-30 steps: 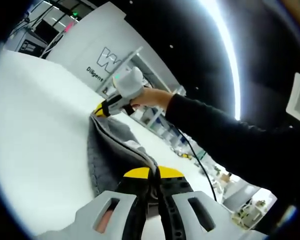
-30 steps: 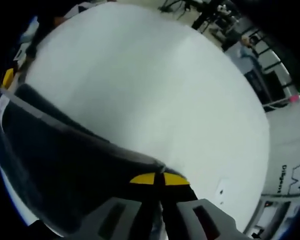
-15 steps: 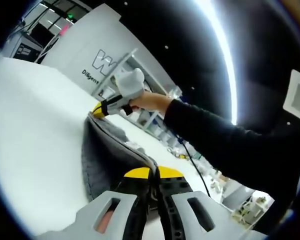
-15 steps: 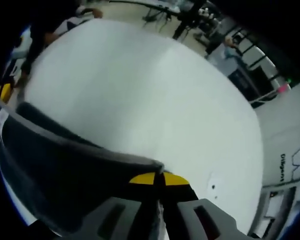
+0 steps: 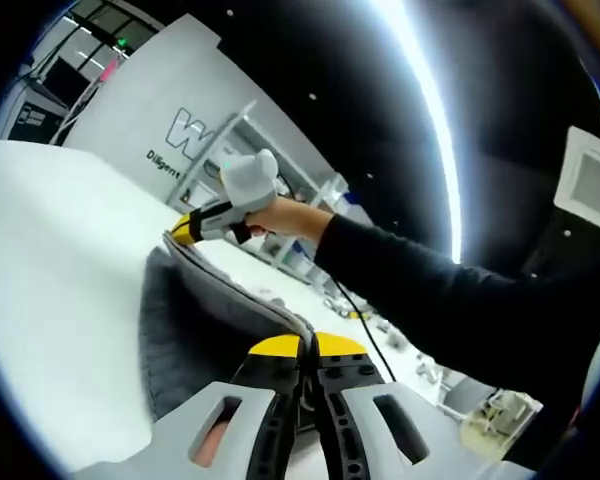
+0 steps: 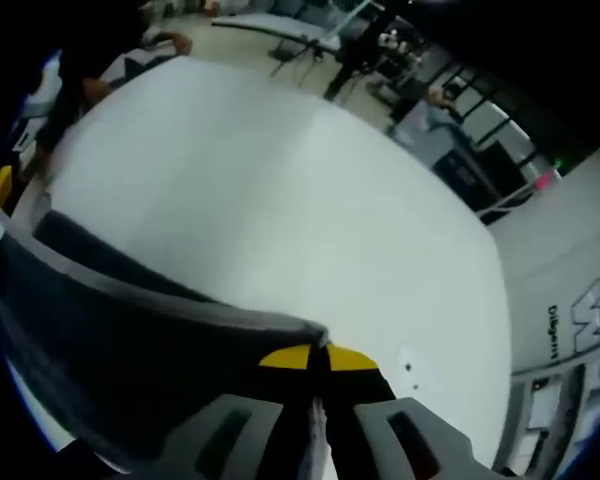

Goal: Open the folded towel by lifting each exposed corner and separating the folded layers until the towel lies flat within the target outline without major curled edges

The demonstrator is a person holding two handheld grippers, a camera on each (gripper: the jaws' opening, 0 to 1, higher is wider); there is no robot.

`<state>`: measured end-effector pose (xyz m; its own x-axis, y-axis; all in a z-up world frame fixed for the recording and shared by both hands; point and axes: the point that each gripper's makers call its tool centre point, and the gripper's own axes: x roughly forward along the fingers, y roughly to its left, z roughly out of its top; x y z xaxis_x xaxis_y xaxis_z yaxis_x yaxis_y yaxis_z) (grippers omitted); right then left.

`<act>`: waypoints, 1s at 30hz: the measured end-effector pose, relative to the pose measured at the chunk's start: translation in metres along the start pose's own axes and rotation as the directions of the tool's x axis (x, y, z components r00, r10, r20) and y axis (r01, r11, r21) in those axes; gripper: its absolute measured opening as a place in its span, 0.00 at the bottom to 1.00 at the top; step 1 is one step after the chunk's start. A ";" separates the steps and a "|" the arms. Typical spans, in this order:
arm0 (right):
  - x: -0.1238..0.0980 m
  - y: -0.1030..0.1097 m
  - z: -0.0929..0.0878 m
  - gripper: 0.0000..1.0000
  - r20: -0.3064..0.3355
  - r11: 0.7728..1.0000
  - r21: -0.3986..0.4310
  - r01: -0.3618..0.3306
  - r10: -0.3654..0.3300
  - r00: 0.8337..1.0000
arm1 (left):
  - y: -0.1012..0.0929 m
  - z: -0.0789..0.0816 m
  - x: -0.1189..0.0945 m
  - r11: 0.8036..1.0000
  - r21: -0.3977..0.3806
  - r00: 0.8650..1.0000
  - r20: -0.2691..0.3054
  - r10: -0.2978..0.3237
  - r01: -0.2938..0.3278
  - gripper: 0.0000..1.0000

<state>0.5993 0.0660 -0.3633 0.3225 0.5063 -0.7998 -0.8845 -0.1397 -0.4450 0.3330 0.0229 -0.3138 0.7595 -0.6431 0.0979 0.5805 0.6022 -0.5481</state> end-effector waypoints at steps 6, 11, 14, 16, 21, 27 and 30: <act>-0.014 -0.007 -0.002 0.00 0.016 0.999 0.008 0.049 -0.050 0.999 | -0.008 0.005 0.006 0.999 0.050 1.000 0.003 -0.008 0.007 0.01; -0.026 -0.018 -0.007 0.00 -0.008 0.994 0.031 0.105 -0.105 0.994 | -0.011 0.006 0.010 0.997 0.072 1.000 0.001 -0.009 0.009 0.01; -0.031 -0.021 -0.007 0.00 -0.008 0.992 0.034 0.121 -0.121 0.993 | -0.016 0.007 0.013 0.996 0.082 1.000 0.003 -0.017 0.017 0.01; -0.036 -0.022 -0.008 0.00 -0.005 0.991 0.032 0.133 -0.133 0.991 | -0.019 0.008 0.014 0.996 0.089 1.000 0.004 -0.022 0.021 0.01; -0.044 -0.023 -0.012 0.00 -0.009 0.989 0.031 0.146 -0.146 0.989 | -0.024 0.010 0.015 0.995 0.101 1.000 0.003 -0.028 0.028 0.01; -0.053 -0.022 -0.019 0.00 -0.006 0.984 0.043 0.171 -0.171 0.985 | -0.029 0.008 0.017 0.993 0.111 0.999 -0.013 -0.038 0.039 0.01; -0.055 -0.021 -0.023 0.00 -0.003 0.982 0.050 0.180 -0.180 0.984 | -0.032 0.006 0.019 0.991 0.125 0.999 -0.022 -0.042 0.045 0.01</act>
<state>0.6078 0.0214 -0.3190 0.4772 0.5208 -0.7079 -0.8279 -0.0039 -0.5609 0.3303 -0.0057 -0.2897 0.7277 -0.6783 0.1023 0.6459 0.6273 -0.4350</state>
